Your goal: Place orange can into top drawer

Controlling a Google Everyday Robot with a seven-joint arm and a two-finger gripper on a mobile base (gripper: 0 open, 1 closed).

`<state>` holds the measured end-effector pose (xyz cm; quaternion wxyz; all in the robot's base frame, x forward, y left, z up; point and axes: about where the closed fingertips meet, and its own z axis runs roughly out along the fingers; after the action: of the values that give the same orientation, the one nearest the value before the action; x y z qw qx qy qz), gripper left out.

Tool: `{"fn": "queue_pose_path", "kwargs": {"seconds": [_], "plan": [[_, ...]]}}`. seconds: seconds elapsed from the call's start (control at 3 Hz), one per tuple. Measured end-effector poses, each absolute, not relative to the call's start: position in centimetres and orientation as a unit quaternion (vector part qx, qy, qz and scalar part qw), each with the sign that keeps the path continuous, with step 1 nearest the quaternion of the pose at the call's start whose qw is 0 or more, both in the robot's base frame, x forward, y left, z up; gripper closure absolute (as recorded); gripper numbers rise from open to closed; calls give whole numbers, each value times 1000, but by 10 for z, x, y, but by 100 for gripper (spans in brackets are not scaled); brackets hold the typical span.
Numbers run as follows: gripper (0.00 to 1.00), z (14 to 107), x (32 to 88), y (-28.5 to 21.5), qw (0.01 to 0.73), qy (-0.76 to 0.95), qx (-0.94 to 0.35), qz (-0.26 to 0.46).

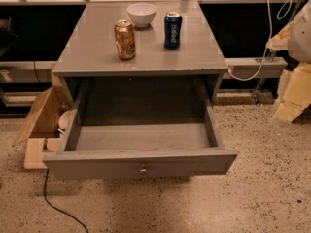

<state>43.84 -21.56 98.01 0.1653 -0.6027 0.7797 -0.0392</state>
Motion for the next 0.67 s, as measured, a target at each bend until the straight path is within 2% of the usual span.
{"fn": "queue_pose_path", "kwargs": {"seconds": [0.33, 0.67], "plan": [[0, 980, 438, -216, 165, 780, -603, -39], [0, 966, 466, -199, 207, 778, -593, -7]]}}
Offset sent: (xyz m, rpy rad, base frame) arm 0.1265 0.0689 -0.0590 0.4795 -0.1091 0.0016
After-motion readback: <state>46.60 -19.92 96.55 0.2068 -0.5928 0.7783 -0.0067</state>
